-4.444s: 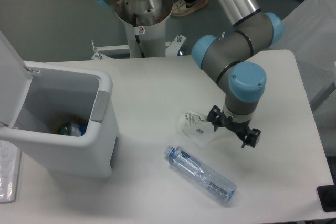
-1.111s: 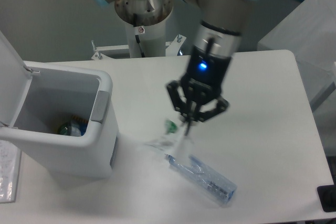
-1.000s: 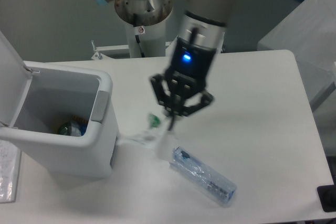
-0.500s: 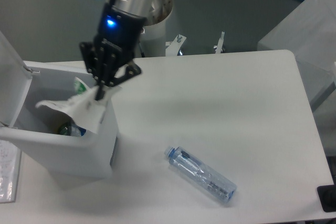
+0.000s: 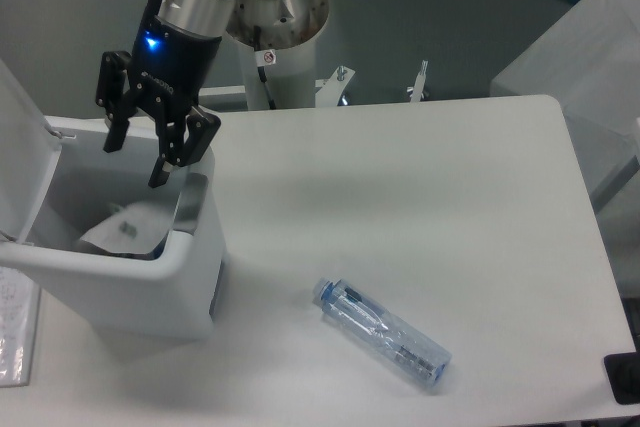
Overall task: Place the trash in the trash can
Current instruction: 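Open the gripper to drop the wrapper into the bin, then move the open gripper over the clear water bottle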
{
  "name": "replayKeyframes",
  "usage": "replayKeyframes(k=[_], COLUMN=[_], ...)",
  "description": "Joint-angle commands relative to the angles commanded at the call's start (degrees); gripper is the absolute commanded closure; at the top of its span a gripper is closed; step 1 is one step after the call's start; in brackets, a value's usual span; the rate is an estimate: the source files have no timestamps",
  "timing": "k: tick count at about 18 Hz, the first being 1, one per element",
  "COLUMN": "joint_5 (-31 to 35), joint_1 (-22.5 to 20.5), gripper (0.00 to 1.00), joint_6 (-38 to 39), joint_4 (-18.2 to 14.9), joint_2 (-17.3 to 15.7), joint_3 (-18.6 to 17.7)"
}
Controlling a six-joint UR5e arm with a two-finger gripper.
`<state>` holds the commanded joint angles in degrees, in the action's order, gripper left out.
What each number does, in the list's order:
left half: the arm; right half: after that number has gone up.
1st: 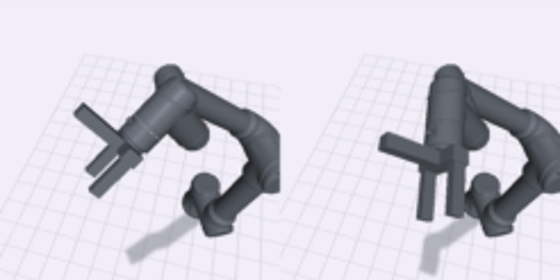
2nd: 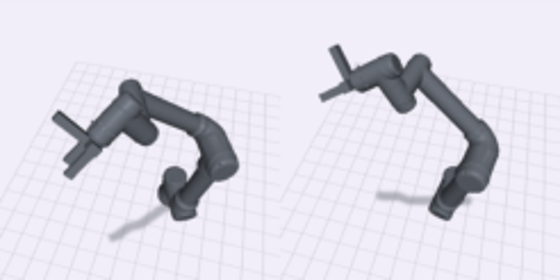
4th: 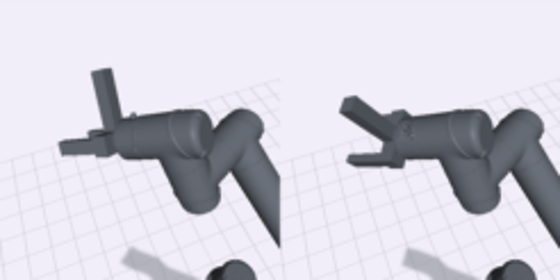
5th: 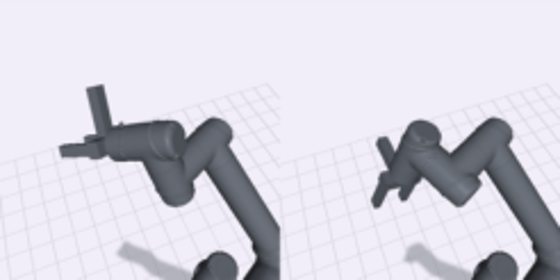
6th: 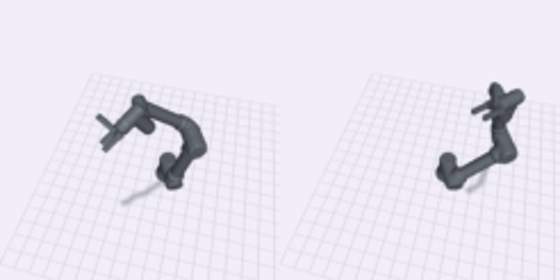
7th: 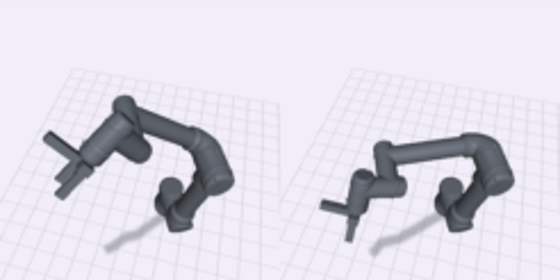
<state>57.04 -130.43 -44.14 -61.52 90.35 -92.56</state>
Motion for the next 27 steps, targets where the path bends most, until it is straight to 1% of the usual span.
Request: replayKeyframes(k=[2,7,9,11,13,15,17,18,21,24,27], joint_5=[0.00,0.17,0.44,0.61,1.14,3.67,9.20,10.79,12.04,16.51,18.89], joint_1=[-2.54,-10.89,-13.79,-16.25,-17.84,-18.11,-17.93,-17.85,-17.67,-16.09,-15.74], gripper=[0.00,0.00,0.00,0.00,0.00,0.00,0.00,0.00,0.00,0.00,0.00], joint_6=[4.92,12.40,13.90,13.91,14.34,16.70,22.75,25.92,32.43,37.01,40.96], joint_4=[0.00,-0.09,0.00,0.00,0.00,0.00,0.00,0.00,0.00,-0.17,-0.61], joint_2=[1.84,10.36,13.26,15.29,17.48,20.12,22.31,23.54,28.02,31.81,35.32], joint_3=[2.63,7.65,8.62,8.88,9.15,9.59,9.76,10.46,13.88,17.57,20.74])
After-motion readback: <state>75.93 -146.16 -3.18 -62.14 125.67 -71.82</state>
